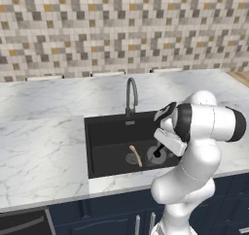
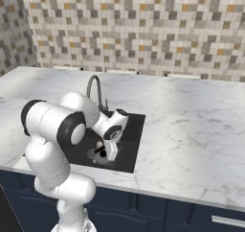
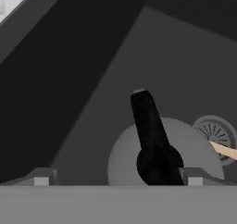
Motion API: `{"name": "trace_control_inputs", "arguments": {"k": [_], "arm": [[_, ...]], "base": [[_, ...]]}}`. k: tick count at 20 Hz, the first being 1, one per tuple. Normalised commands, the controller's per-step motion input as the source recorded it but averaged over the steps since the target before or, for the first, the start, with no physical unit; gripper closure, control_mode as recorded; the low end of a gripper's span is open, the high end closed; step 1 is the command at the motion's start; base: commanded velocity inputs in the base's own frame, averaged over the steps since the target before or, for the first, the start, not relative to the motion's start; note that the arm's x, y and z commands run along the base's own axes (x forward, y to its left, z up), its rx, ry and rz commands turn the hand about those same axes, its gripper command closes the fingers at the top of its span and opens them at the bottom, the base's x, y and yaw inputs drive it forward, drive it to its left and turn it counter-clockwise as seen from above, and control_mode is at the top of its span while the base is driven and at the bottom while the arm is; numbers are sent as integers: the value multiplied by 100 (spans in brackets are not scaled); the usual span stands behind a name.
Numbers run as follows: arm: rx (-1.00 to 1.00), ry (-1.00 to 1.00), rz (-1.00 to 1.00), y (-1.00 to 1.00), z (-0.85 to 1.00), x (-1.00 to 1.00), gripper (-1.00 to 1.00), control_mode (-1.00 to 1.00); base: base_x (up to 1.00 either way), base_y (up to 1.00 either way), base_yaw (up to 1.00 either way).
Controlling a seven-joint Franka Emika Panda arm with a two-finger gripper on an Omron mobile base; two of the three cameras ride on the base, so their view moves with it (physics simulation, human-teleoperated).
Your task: Open the cabinet, pick the kettle from the cabinet, and place it in the sink.
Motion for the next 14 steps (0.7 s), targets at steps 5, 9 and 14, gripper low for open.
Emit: {"name": "trace_control_inputs", "arguments": {"k": [5,9,14], "arm": [[0,-10,25,-23,48,0,-100,-100],[0,-12,26,-16,74,0,-100,-100],[0,-9,25,-4,59,0,-100,-100]], "base": [[0,0,0],[0,0,0],[0,0,0]]}}
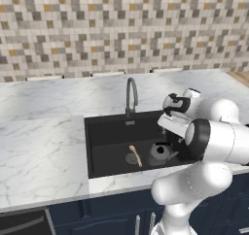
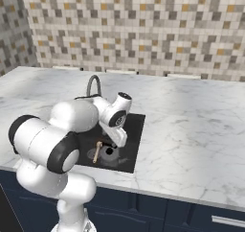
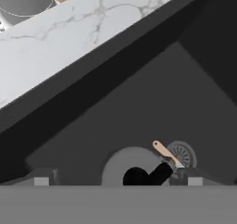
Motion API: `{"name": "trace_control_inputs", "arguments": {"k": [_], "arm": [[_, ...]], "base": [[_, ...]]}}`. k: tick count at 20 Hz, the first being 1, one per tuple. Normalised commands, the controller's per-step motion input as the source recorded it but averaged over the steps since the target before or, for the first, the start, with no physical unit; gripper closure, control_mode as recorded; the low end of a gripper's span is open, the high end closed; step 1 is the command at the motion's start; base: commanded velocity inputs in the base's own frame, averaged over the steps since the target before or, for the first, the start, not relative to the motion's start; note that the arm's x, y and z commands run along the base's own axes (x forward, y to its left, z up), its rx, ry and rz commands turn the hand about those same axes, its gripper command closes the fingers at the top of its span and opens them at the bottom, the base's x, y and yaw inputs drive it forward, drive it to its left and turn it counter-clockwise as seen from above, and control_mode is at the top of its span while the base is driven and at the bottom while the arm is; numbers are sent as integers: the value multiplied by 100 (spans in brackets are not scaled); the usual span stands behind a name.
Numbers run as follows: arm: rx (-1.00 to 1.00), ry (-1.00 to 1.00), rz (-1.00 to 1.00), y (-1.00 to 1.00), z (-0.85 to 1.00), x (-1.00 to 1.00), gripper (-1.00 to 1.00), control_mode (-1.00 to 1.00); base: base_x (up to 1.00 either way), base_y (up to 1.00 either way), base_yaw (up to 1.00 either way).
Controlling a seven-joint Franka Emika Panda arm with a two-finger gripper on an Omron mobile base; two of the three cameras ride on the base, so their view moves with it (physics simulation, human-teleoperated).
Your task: Open the cabinet, pick the kettle from the cabinet, and place it in the sink.
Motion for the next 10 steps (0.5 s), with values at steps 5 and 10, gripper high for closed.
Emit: {"name": "trace_control_inputs", "arguments": {"k": [5,10], "arm": [[0,-5,22,-4,36,-1,-100,-100],[-2,-18,23,-3,66,-62,-100,-100]], "base": [[0,0,0],[0,0,0]]}}
